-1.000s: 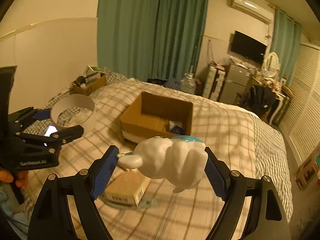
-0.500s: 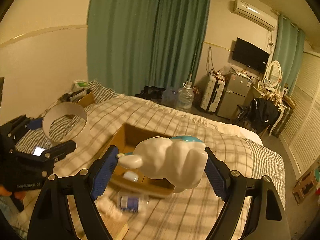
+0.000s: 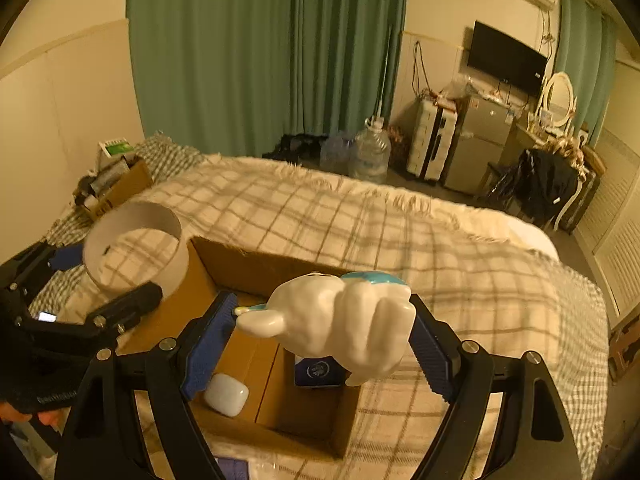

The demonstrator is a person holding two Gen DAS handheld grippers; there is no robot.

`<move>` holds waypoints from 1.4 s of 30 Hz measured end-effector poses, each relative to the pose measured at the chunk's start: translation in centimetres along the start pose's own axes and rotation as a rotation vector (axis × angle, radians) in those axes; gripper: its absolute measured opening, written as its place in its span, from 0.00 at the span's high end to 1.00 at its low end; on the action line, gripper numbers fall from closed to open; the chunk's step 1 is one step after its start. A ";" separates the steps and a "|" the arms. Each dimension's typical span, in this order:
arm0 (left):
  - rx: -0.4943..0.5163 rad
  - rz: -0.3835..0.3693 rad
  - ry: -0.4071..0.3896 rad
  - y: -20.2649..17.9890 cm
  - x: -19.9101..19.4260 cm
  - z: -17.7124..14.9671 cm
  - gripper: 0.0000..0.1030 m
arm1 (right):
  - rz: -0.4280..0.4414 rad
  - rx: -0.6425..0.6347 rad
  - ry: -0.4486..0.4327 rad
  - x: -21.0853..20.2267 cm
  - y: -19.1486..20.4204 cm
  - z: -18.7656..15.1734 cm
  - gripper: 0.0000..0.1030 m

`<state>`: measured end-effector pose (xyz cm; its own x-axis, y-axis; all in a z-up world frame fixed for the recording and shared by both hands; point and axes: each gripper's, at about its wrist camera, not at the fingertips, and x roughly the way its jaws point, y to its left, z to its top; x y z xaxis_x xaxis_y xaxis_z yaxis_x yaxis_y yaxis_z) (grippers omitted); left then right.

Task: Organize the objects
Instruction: 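Carry the tape roll and figurine over the box and release both inside, then grasp the small cardboard box with the right gripper while the left grasps the grey clip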

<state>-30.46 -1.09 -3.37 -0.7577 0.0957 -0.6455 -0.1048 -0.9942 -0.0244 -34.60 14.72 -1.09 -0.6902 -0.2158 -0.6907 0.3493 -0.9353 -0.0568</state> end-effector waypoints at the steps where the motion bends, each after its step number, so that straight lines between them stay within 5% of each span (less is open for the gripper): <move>1: 0.007 0.007 0.011 0.0 0.9 -0.3 0.18 | 0.006 0.003 0.006 0.7 0.0 -0.2 0.20; 12: 0.013 -0.049 0.051 -0.4 4.0 -0.7 0.14 | 0.067 0.072 0.020 4.9 -1.5 -0.9 0.14; 15: -0.004 -0.026 0.047 -0.5 3.1 -0.9 0.00 | 0.045 0.091 -0.015 3.3 -2.0 -1.1 0.08; 24: 0.013 0.016 0.076 0.3 -4.5 -1.9 0.00 | -0.055 0.083 -0.040 -7.3 -2.5 -2.2 0.06; 32: 0.047 0.057 0.015 1.9 -14.5 -7.2 0.00 | -0.083 0.033 -0.098 -18.1 1.5 -7.5 0.02; 42: -0.144 0.148 0.044 3.2 -17.5 -16.2 0.00 | -0.070 -0.040 -0.007 -17.9 9.8 -18.1 0.01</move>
<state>-7.12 -6.75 -4.55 -0.7286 -0.0508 -0.6831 0.1011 -0.9943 -0.0340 -7.36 14.53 -2.27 -0.7184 -0.1521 -0.6788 0.3247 -0.9363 -0.1338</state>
